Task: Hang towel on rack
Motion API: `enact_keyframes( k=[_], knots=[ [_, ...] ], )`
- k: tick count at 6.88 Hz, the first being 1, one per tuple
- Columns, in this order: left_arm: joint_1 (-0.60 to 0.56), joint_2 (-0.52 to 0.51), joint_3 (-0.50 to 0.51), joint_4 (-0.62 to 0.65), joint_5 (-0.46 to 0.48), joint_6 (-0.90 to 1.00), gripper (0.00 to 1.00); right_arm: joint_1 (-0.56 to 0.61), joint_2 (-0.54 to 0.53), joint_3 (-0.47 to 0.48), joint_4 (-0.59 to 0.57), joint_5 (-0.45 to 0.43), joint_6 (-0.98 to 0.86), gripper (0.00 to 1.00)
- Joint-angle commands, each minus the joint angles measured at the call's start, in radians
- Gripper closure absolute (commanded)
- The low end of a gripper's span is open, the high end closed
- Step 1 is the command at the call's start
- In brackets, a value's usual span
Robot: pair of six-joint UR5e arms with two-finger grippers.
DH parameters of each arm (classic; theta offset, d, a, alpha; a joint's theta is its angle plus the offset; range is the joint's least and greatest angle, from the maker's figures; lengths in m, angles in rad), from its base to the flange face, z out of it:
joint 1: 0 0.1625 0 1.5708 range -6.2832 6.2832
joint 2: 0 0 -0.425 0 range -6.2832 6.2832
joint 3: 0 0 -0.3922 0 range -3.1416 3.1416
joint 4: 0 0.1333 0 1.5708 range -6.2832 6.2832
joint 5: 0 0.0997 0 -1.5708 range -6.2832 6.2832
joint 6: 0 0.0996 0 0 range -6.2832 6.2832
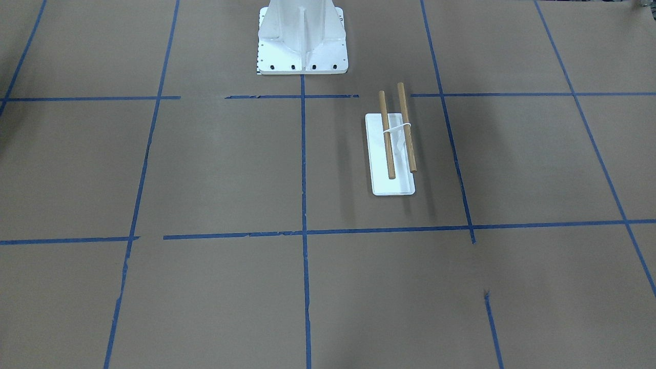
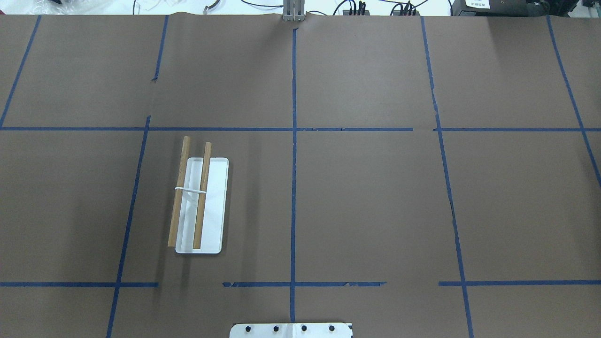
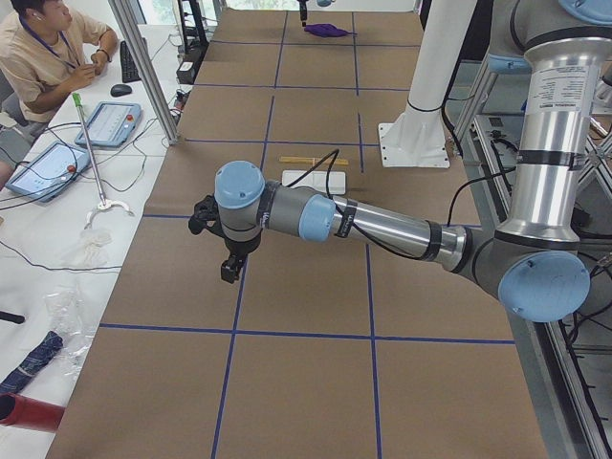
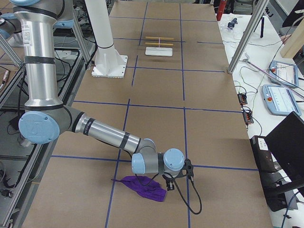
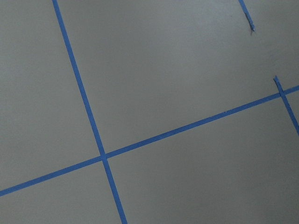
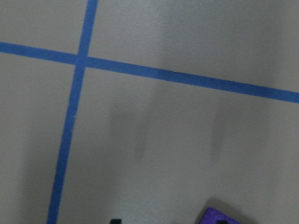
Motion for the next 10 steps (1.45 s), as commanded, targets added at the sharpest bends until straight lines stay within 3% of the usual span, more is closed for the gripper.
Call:
enact_keyframes(
  k=[1, 5, 10],
  knots=[
    [0.000, 0.000, 0.016, -0.046, 0.000, -0.001, 0.00, 0.025, 0.020, -0.112, 0.000, -0.039, -0.025, 0.27],
    [0.000, 0.000, 0.042, -0.077, 0.000, 0.000, 0.00, 0.022, 0.027, -0.156, 0.000, -0.041, -0.022, 0.37],
    [0.000, 0.002, 0.046, -0.098, 0.000, 0.002, 0.00, 0.010, 0.034, -0.160, -0.002, -0.021, -0.014, 0.38]
  ],
)
